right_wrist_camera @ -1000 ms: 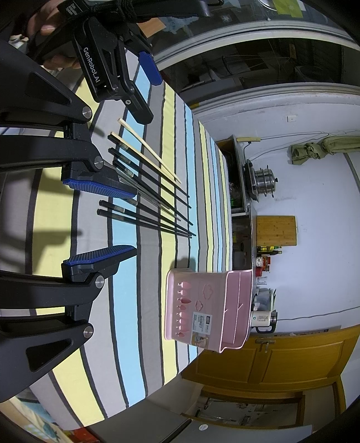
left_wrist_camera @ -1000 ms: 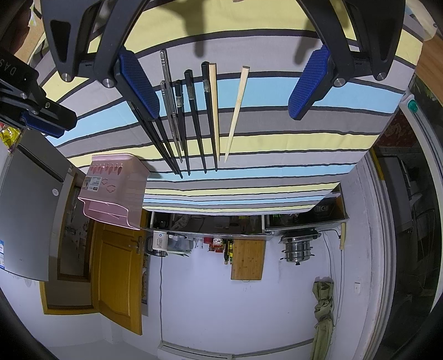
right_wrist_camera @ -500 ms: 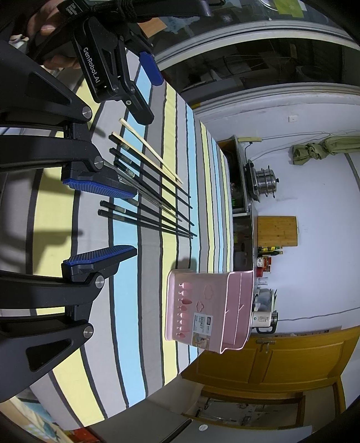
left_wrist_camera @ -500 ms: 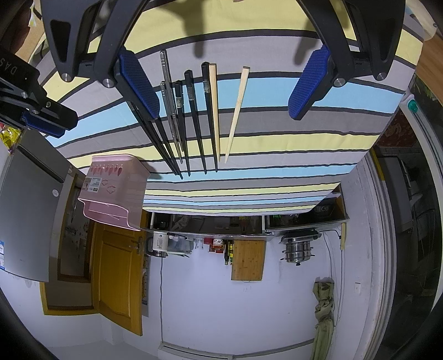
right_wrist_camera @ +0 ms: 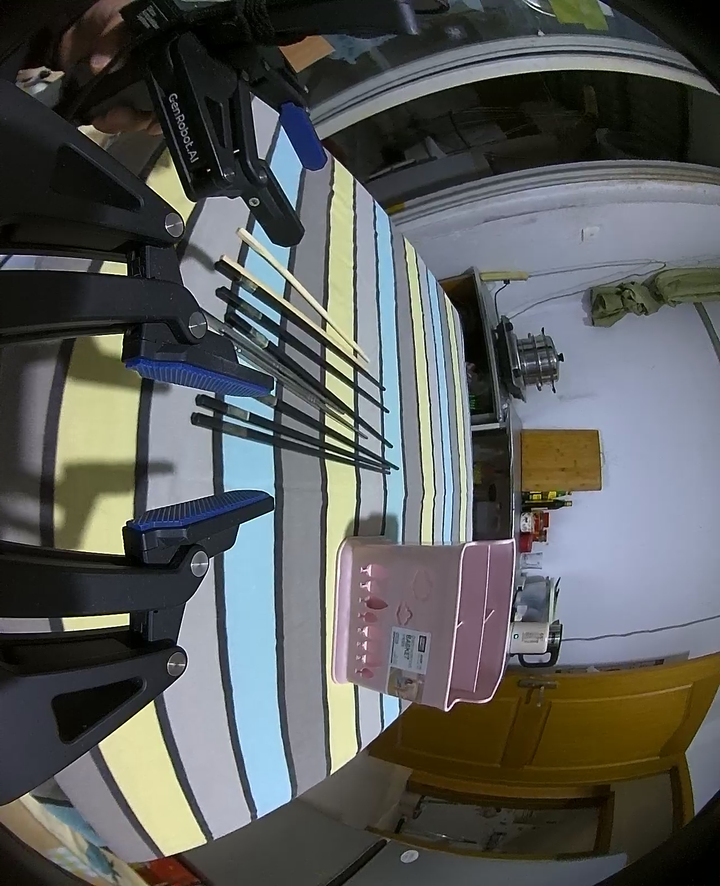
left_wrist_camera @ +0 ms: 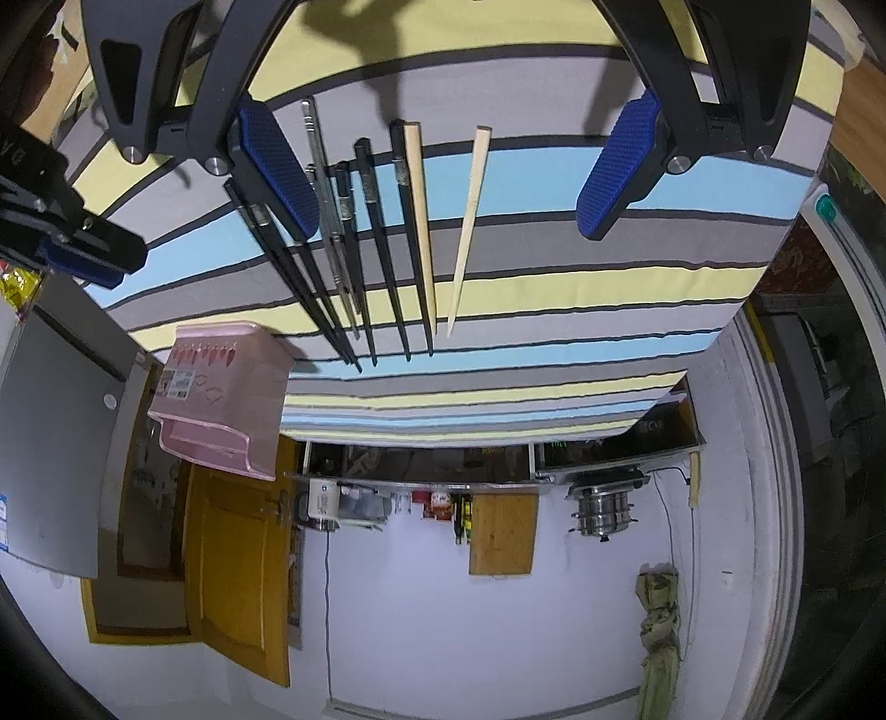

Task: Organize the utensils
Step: 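Grasp a light wooden chopstick with the left tool while the right tool grasps a black chopstick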

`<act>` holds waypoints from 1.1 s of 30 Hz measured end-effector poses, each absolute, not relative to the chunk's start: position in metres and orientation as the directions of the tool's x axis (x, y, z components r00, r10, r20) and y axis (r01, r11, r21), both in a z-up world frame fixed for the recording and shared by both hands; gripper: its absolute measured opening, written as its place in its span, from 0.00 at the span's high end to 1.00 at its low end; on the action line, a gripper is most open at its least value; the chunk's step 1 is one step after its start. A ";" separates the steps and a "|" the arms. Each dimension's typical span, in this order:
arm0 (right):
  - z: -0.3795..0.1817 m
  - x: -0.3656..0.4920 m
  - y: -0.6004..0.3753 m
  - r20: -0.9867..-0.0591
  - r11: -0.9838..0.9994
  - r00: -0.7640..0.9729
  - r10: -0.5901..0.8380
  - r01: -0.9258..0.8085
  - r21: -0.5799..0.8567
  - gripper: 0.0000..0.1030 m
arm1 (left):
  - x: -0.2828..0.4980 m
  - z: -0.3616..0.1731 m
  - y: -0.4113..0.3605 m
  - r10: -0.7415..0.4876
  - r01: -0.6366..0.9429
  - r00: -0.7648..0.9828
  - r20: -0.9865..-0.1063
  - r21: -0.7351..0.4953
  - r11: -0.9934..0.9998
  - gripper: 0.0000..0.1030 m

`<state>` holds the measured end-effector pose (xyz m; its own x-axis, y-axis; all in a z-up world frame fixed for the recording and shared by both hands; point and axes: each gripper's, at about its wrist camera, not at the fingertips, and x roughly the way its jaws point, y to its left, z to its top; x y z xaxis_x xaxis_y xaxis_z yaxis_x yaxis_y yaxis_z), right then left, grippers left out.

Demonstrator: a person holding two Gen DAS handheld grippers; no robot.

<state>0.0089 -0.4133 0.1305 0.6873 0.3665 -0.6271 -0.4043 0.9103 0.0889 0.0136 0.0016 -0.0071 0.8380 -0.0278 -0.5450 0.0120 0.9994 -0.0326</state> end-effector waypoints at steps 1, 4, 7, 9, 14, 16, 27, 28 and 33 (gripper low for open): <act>0.130 0.012 -0.412 -0.630 0.910 0.684 0.367 -0.406 0.089 0.64 | 0.019 -0.007 0.004 -0.030 0.013 0.832 -0.555 -0.034 0.999 0.08; 0.129 0.024 -0.408 -0.646 0.906 0.668 0.369 -0.415 0.088 0.64 | 0.037 -0.009 0.011 -0.036 0.013 0.805 -0.592 -0.043 0.999 0.08; 0.124 0.038 -0.402 -0.666 0.902 0.649 0.367 -0.422 0.086 0.64 | 0.059 -0.013 0.020 -0.032 0.008 0.768 -0.639 -0.041 0.999 0.09; 0.121 0.048 -0.398 -0.680 0.903 0.638 0.361 -0.422 0.083 0.64 | 0.074 -0.017 0.026 -0.040 0.007 0.739 -0.673 -0.052 0.999 0.19; 0.113 0.082 -0.388 -0.715 0.907 0.605 0.350 -0.411 0.097 0.64 | 0.114 -0.027 0.037 -0.097 0.043 0.666 -0.739 -0.092 0.995 0.30; 0.110 0.095 -0.384 -0.729 0.909 0.595 0.339 -0.406 0.091 0.64 | 0.126 -0.030 0.039 -0.099 0.048 0.647 -0.756 -0.090 0.995 0.34; 0.096 0.139 -0.366 -0.769 0.909 0.548 0.329 -0.403 0.102 0.64 | 0.179 -0.046 0.037 -0.125 0.081 0.571 -0.812 -0.096 0.992 0.56; 0.094 0.141 -0.365 -0.772 0.910 0.544 0.328 -0.402 0.103 0.64 | 0.182 -0.046 0.035 -0.128 0.084 0.570 -0.812 -0.097 0.992 0.56; 0.090 0.153 -0.365 -0.784 0.915 0.534 0.317 -0.390 0.105 0.65 | 0.195 -0.047 0.028 -0.099 0.104 0.579 -0.809 -0.047 0.994 0.62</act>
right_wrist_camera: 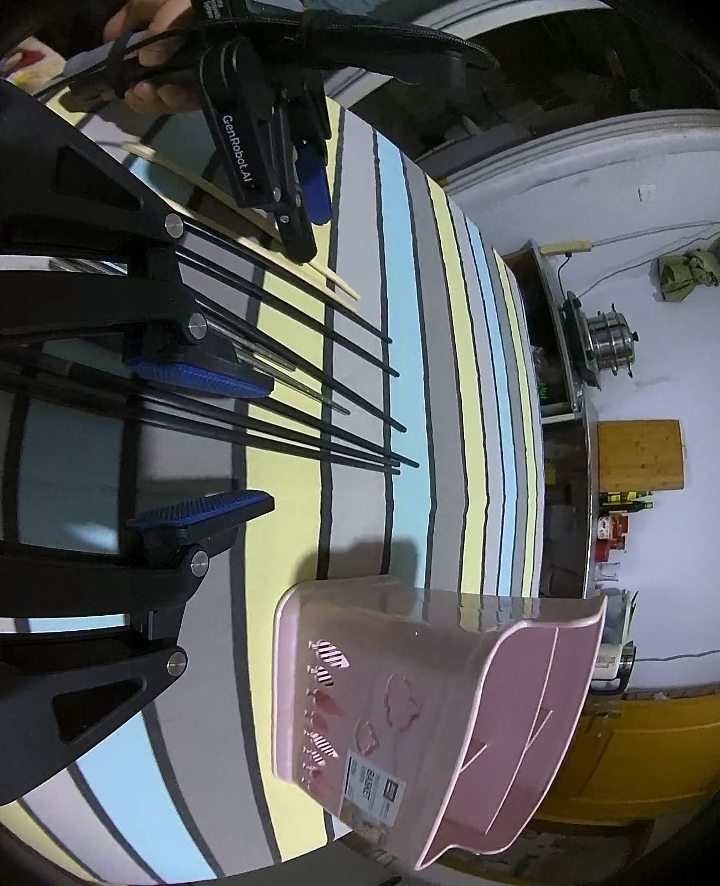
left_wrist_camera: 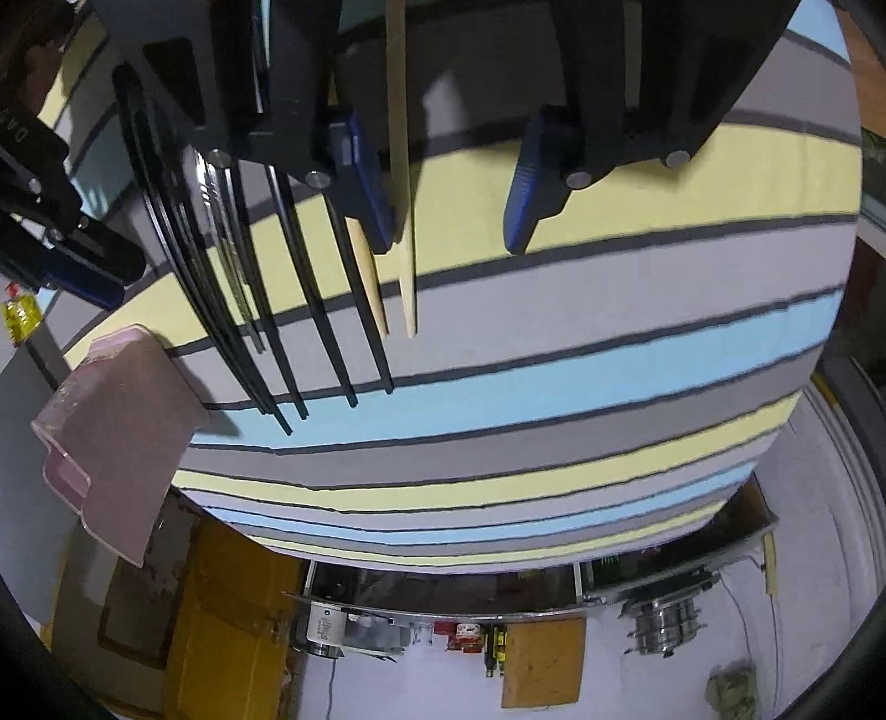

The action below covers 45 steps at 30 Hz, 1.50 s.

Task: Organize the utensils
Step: 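Grasp a light wooden chopstick with the left tool while the right tool grasps a black chopstick, then lift both held chopsticks and carry them over the pink utensil holder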

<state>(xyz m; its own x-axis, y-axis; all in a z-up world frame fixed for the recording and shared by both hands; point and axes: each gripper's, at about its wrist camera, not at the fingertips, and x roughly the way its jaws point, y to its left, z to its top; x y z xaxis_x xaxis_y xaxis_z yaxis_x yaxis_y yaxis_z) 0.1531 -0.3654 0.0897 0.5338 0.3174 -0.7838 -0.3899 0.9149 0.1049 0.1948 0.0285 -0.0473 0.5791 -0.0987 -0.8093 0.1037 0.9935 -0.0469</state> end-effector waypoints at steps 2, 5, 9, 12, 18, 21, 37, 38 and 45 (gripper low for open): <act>0.088 0.158 -0.364 -0.787 0.917 0.532 0.312 -0.387 0.101 0.66 | 0.197 -0.048 0.026 -0.075 0.097 0.590 -0.804 -0.021 0.995 0.68; 0.086 0.165 -0.360 -0.794 0.919 0.529 0.299 -0.382 0.092 0.70 | 0.198 -0.048 0.029 -0.068 0.085 0.597 -0.799 -0.021 0.996 0.76; 0.079 0.173 -0.358 -0.808 0.926 0.518 0.280 -0.368 0.085 0.76 | 0.198 -0.048 0.040 -0.079 0.055 0.601 -0.795 -0.058 0.997 0.87; 0.073 0.181 -0.356 -0.820 0.930 0.505 0.268 -0.359 0.082 0.78 | 0.197 -0.047 0.047 -0.109 0.045 0.600 -0.792 -0.103 0.994 0.87; 0.069 0.191 -0.353 -0.827 0.936 0.505 0.246 -0.346 0.068 0.80 | 0.200 -0.048 0.054 -0.149 0.038 0.597 -0.788 -0.158 0.987 0.87; 0.067 0.197 -0.353 -0.834 0.937 0.496 0.242 -0.343 0.068 0.80 | 0.204 -0.048 0.058 -0.177 0.034 0.591 -0.787 -0.195 0.980 0.87; 0.064 0.219 -0.331 -0.858 0.935 0.484 0.171 -0.354 -0.014 0.92 | 0.223 -0.048 0.048 -0.125 0.039 0.571 -0.811 -0.126 0.991 0.94; 0.064 0.220 -0.331 -0.859 0.935 0.480 0.178 -0.355 -0.005 0.93 | 0.224 -0.047 0.050 -0.143 0.037 0.565 -0.812 -0.149 0.988 0.95; 0.083 0.211 -0.336 -0.836 0.926 0.486 0.252 -0.373 0.062 0.94 | 0.217 -0.029 0.055 -0.180 0.049 0.585 -0.791 -0.187 0.981 0.95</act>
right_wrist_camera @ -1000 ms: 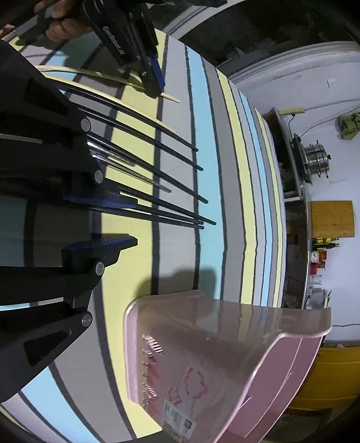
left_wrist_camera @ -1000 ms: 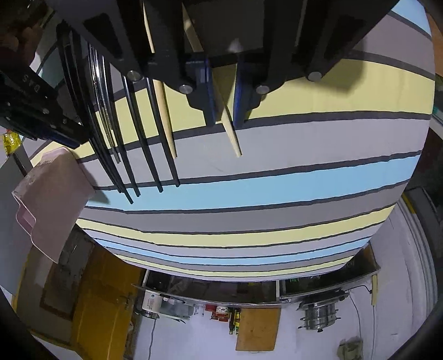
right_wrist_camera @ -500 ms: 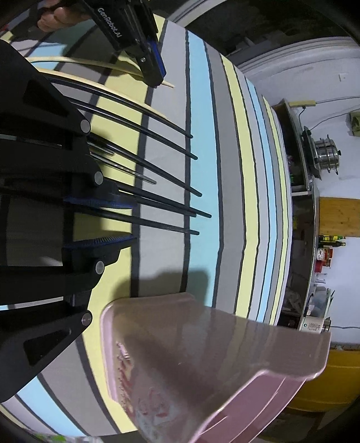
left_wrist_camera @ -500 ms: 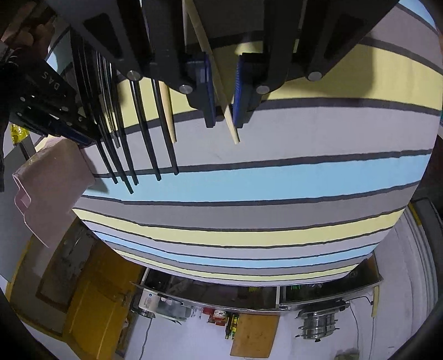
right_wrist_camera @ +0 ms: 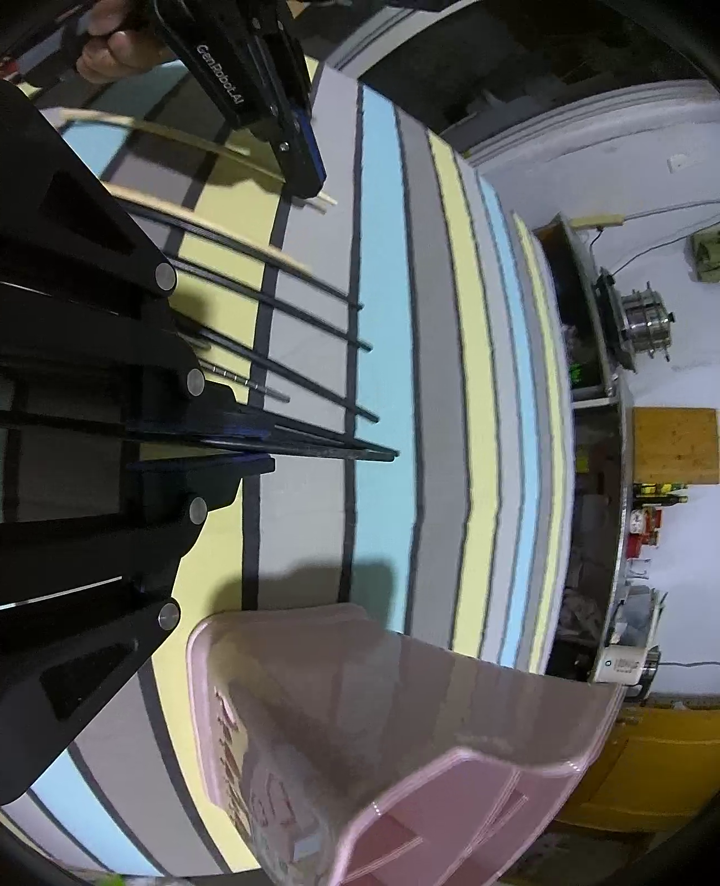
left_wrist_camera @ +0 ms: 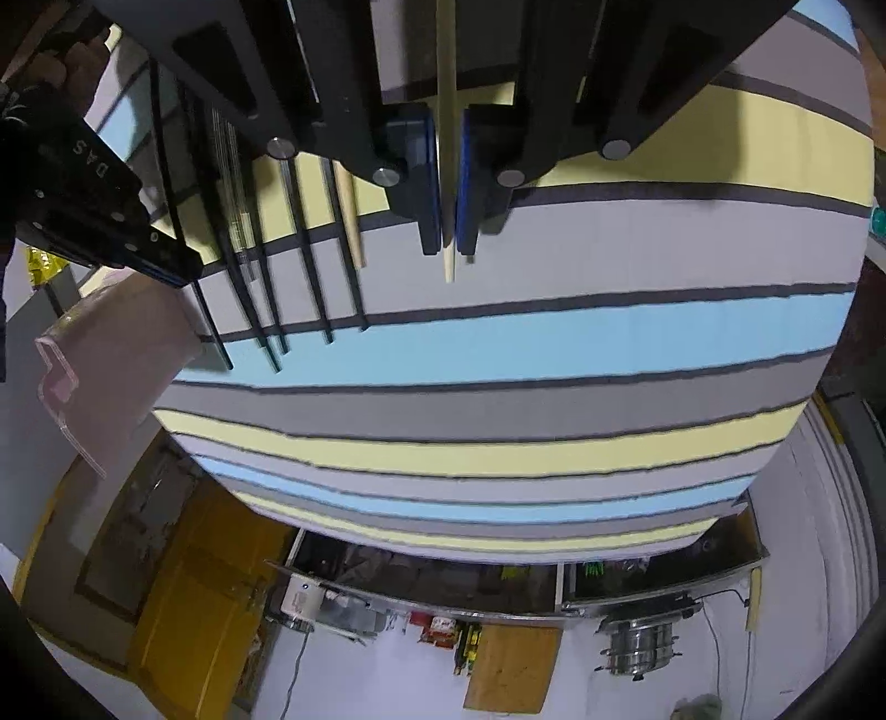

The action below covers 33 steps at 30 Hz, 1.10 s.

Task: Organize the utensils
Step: 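Lift both held chopsticks and carry them over the pink utensil holder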

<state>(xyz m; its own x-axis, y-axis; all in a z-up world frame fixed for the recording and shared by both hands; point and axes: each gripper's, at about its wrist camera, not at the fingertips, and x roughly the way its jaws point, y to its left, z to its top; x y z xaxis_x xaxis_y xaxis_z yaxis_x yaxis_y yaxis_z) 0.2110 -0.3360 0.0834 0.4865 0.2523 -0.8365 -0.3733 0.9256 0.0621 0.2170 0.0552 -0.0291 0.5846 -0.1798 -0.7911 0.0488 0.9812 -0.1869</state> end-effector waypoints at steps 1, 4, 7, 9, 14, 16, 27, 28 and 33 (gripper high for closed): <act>0.087 0.208 -0.338 -0.832 0.924 0.489 0.261 -0.377 0.069 0.94 | 0.215 -0.024 0.055 -0.184 0.057 0.591 -0.785 -0.188 0.981 0.95; 0.100 0.203 -0.341 -0.818 0.919 0.499 0.285 -0.384 0.086 0.94 | 0.208 -0.007 0.055 -0.206 0.080 0.609 -0.766 -0.199 0.977 0.95; 0.113 0.198 -0.342 -0.802 0.916 0.515 0.302 -0.390 0.095 0.94 | 0.200 0.013 0.056 -0.229 0.101 0.625 -0.746 -0.213 0.972 0.95; 0.125 0.194 -0.344 -0.789 0.912 0.526 0.318 -0.396 0.103 0.94 | 0.193 0.028 0.057 -0.239 0.116 0.638 -0.732 -0.215 0.970 0.95; 0.148 0.179 -0.356 -0.756 0.908 0.557 0.345 -0.403 0.118 0.94 | 0.175 0.060 0.057 -0.245 0.143 0.669 -0.702 -0.201 0.969 0.95; 0.157 0.173 -0.362 -0.740 0.906 0.570 0.357 -0.403 0.127 0.94 | 0.166 0.071 0.056 -0.250 0.153 0.678 -0.692 -0.199 0.968 0.95; 0.193 0.145 -0.393 -0.676 0.906 0.629 0.385 -0.398 0.145 0.94 | 0.129 0.118 0.047 -0.269 0.194 0.717 -0.642 -0.187 0.963 0.95; 0.196 0.142 -0.397 -0.670 0.907 0.635 0.386 -0.395 0.148 0.94 | 0.128 0.121 0.044 -0.274 0.198 0.718 -0.640 -0.189 0.962 0.95; 0.211 0.138 -0.416 -0.646 0.909 0.654 0.394 -0.380 0.170 0.94 | 0.123 0.140 0.028 -0.304 0.236 0.726 -0.617 -0.192 0.953 0.95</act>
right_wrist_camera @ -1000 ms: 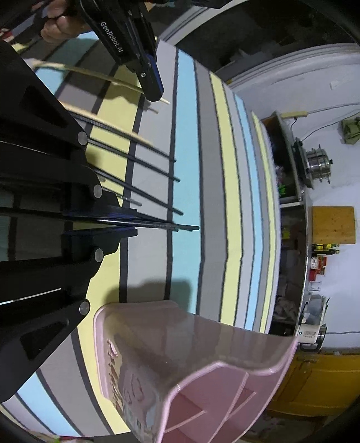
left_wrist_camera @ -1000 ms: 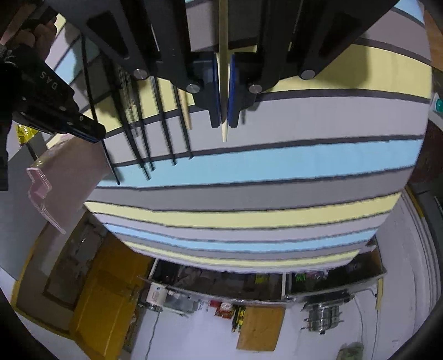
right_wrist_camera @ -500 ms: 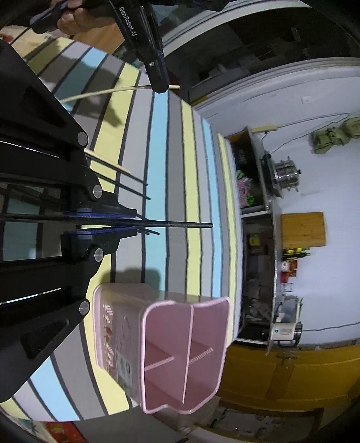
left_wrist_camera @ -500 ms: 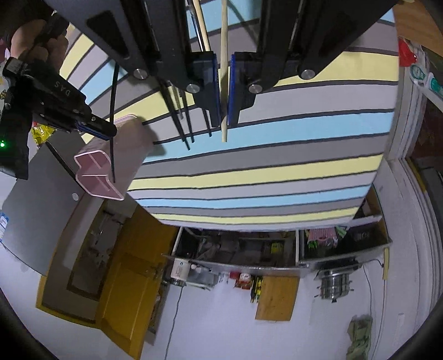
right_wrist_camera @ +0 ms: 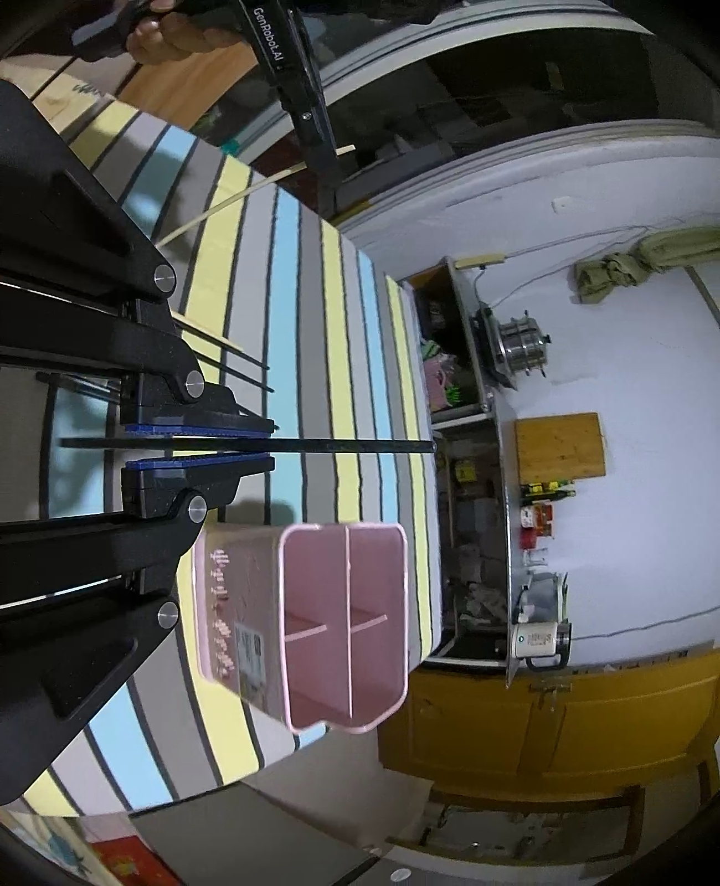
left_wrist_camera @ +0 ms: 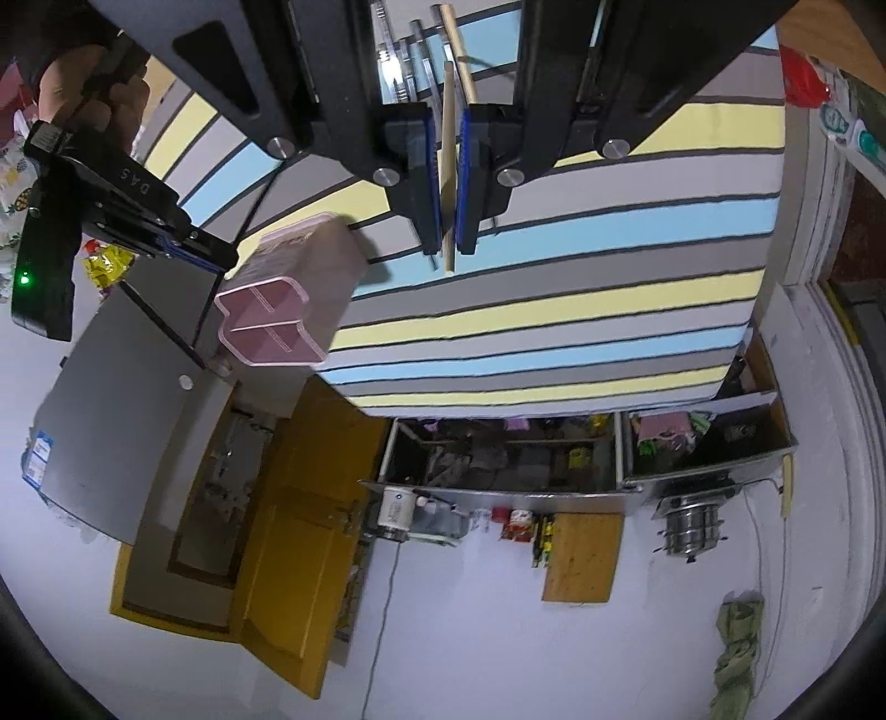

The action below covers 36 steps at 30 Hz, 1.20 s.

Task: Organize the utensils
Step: 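Lift both held chopsticks and carry them over the pink utensil holder, then lower both chopsticks into the pink holder and open both tools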

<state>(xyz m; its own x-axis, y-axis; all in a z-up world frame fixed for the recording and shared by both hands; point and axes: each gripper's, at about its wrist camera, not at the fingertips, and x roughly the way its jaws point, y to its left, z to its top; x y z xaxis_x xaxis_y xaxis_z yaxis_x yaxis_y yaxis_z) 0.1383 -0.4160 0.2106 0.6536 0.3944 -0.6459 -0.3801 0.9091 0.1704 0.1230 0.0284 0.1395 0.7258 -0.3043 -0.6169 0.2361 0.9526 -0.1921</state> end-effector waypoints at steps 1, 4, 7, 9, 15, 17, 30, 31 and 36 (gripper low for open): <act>0.214 0.138 -0.420 -0.640 0.910 0.659 0.396 -0.377 0.174 0.94 | 0.125 0.142 0.026 -0.310 0.244 0.727 -0.613 -0.192 0.951 0.95; 0.224 0.137 -0.429 -0.627 0.911 0.671 0.397 -0.370 0.180 0.94 | 0.126 0.153 0.012 -0.337 0.273 0.727 -0.598 -0.199 0.941 0.95; 0.233 0.139 -0.439 -0.615 0.916 0.686 0.388 -0.361 0.176 0.94 | 0.135 0.163 -0.005 -0.371 0.303 0.722 -0.584 -0.214 0.929 0.95; 0.239 0.141 -0.447 -0.608 0.918 0.694 0.386 -0.354 0.178 0.94 | 0.141 0.169 -0.018 -0.396 0.325 0.715 -0.576 -0.227 0.918 0.95; 0.260 0.148 -0.468 -0.577 0.924 0.724 0.378 -0.334 0.187 0.94 | 0.166 0.189 -0.050 -0.463 0.378 0.694 -0.551 -0.268 0.886 0.95; 0.269 0.151 -0.475 -0.562 0.928 0.740 0.371 -0.326 0.183 0.94 | 0.178 0.195 -0.058 -0.478 0.388 0.692 -0.541 -0.280 0.878 0.95; 0.315 0.186 -0.489 -0.467 0.939 0.815 0.343 -0.297 0.171 0.94 | 0.237 0.230 -0.090 -0.505 0.378 0.732 -0.456 -0.345 0.859 0.95; 0.314 0.190 -0.490 -0.464 0.940 0.818 0.341 -0.292 0.176 0.94 | 0.240 0.232 -0.092 -0.504 0.376 0.735 -0.453 -0.346 0.860 0.95; 0.306 0.206 -0.493 -0.463 0.942 0.821 0.334 -0.275 0.193 0.94 | 0.260 0.217 -0.107 -0.493 0.365 0.742 -0.455 -0.343 0.866 0.95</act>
<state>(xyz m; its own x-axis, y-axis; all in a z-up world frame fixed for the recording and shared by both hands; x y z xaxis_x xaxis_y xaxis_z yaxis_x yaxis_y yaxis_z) 0.2058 -0.4930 0.3057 0.8209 0.3344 -0.4629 -0.2750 0.9419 0.1928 0.2597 -0.1070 0.2175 0.7415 -0.4927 -0.4554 0.3647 0.8657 -0.3428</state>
